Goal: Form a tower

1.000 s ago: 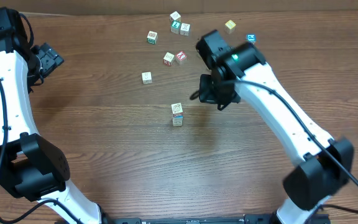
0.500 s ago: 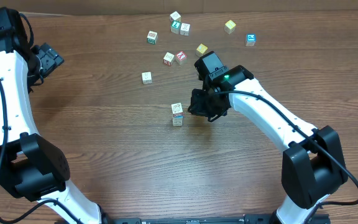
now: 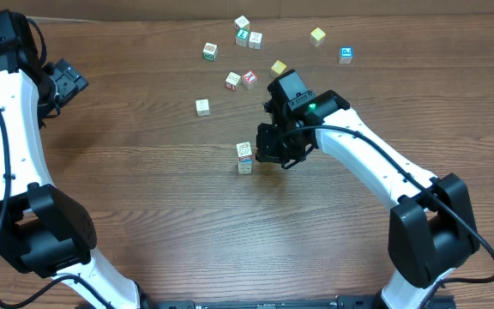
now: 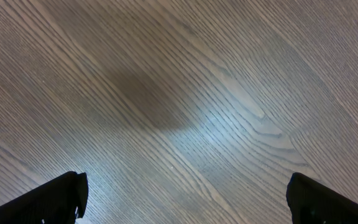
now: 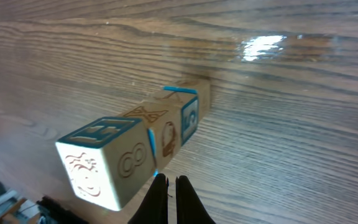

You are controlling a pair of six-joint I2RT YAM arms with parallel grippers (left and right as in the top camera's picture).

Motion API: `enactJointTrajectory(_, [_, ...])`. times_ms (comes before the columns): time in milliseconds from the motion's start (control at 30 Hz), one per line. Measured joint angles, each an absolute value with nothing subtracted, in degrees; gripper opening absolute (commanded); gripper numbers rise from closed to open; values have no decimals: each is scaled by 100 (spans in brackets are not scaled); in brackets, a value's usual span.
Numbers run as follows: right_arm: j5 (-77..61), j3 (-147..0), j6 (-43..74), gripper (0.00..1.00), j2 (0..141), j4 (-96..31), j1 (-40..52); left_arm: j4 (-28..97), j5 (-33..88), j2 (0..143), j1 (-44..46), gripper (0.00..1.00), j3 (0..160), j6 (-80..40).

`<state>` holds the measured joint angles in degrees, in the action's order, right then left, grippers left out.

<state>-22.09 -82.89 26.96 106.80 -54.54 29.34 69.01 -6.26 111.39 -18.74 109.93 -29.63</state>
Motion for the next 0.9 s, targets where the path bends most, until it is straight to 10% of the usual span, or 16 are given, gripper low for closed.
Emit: enactJointTrajectory(900, [-2161, -8289, 2692, 4, 10680, -5282, 2934, 6901, -626, 11139, -1874, 99, 10993, -2963])
